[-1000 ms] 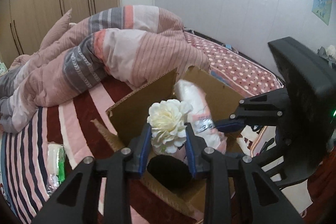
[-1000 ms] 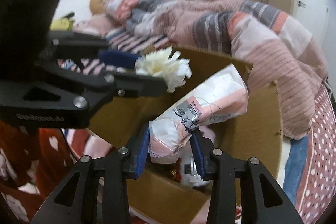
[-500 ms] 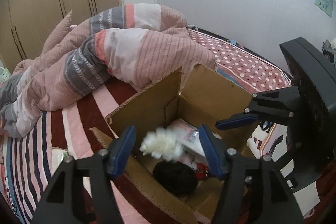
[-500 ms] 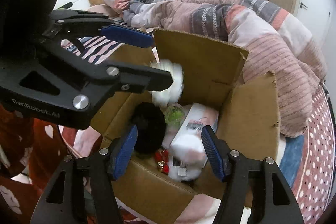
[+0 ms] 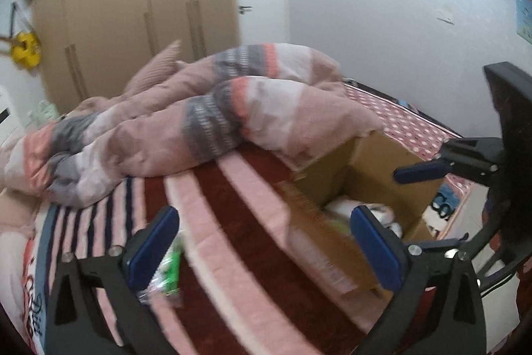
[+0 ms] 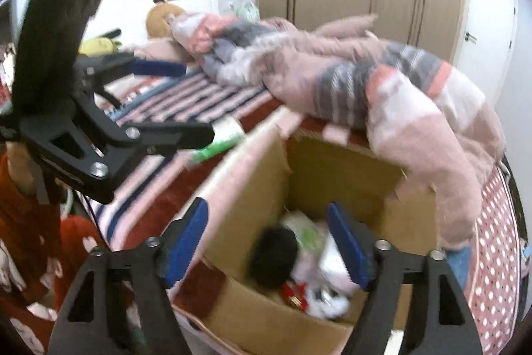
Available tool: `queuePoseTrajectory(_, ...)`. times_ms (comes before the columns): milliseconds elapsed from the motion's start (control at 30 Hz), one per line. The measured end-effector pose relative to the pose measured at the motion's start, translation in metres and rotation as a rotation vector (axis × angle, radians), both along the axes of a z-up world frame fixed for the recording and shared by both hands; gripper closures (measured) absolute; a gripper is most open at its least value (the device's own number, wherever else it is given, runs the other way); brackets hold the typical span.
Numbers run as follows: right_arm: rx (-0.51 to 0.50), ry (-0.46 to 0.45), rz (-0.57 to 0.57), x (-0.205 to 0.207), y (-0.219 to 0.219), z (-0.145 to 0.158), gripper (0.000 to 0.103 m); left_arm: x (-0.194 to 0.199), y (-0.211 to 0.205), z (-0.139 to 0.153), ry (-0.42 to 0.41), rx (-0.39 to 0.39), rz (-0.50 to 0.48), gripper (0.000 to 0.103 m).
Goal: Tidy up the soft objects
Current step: 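Grasp the clear bag with the green brush using the right gripper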
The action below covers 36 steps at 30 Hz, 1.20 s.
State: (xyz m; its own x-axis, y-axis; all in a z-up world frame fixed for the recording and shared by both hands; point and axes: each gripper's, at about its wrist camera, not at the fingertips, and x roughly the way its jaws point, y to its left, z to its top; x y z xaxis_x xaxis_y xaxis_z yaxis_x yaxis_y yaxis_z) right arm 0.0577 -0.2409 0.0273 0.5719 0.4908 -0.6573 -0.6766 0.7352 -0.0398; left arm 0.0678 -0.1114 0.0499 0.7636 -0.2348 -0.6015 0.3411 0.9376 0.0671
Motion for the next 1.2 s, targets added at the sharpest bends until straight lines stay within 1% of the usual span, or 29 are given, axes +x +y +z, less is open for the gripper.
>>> queuePoseTrajectory(67,0.025,-0.001,0.028,-0.003,0.021,0.004,0.029,-0.006,0.028,0.0,-0.013,0.003,0.044,0.001)
queuePoseTrajectory(133,0.043,0.013,0.057,-0.003,0.045,0.003,0.029,-0.008,0.054,-0.003,-0.023,0.029,0.09,0.001)
queuePoseTrajectory(167,0.049,0.026,0.069,-0.002,0.059,0.0,0.029,-0.009,0.07,-0.006,-0.017,0.041,0.116,0.001)
queuePoseTrajectory(233,0.059,0.057,0.088,0.001,0.084,-0.007,0.029,-0.008,0.101,-0.015,0.009,0.034,0.153,0.001)
queuePoseTrajectory(333,0.091,0.105,0.102,0.006,0.122,-0.025,0.029,-0.005,0.138,-0.029,0.032,0.027,0.199,0.001)
queuePoseTrajectory(433,0.128,0.182,0.097,0.017,0.158,-0.052,0.029,-0.001,0.175,-0.051,0.068,0.012,0.236,0.001)
queuePoseTrajectory(567,0.15,0.254,0.052,0.043,0.189,-0.093,0.028,0.005,0.206,-0.083,0.107,-0.028,0.233,0.001)
queuePoseTrajectory(633,0.161,0.278,0.024,0.057,0.199,-0.112,0.028,0.008,0.219,-0.096,0.113,-0.051,0.226,0.001)
queuePoseTrajectory(733,0.178,0.315,-0.01,0.074,0.213,-0.136,0.028,0.015,0.234,-0.111,0.124,-0.094,0.214,0.001)
queuePoseTrajectory(867,0.152,0.351,-0.053,0.107,0.239,-0.173,0.029,0.024,0.245,-0.124,0.124,-0.11,0.21,0.001)
queuePoseTrajectory(967,0.157,0.386,-0.037,0.127,0.251,-0.194,0.029,0.031,0.252,-0.133,0.14,-0.125,0.214,0.001)
queuePoseTrajectory(1000,0.159,0.408,-0.035,0.132,0.253,-0.201,0.035,0.033,0.254,-0.137,0.147,-0.131,0.215,0.001)
queuePoseTrajectory(1033,0.157,0.406,-0.038,0.135,0.254,-0.205,0.04,0.035,0.256,-0.138,0.151,-0.134,0.218,0.001)
queuePoseTrajectory(1067,0.132,0.371,-0.037,0.135,0.256,-0.206,0.057,0.037,0.258,-0.142,0.159,-0.138,0.222,0.001)
queuePoseTrajectory(1100,0.115,0.351,-0.027,0.134,0.257,-0.207,0.077,0.038,0.258,-0.143,0.163,-0.139,0.222,0.001)
queuePoseTrajectory(1133,0.103,0.346,0.004,0.133,0.258,-0.207,0.085,0.039,0.259,-0.144,0.165,-0.14,0.221,0.001)
queuePoseTrajectory(1167,0.112,0.368,0.032,0.132,0.257,-0.208,0.091,0.04,0.258,-0.145,0.167,-0.14,0.221,0.001)
queuePoseTrajectory(1200,0.115,0.373,0.048,0.13,0.255,-0.208,0.092,0.04,0.258,-0.145,0.169,-0.141,0.222,0.001)
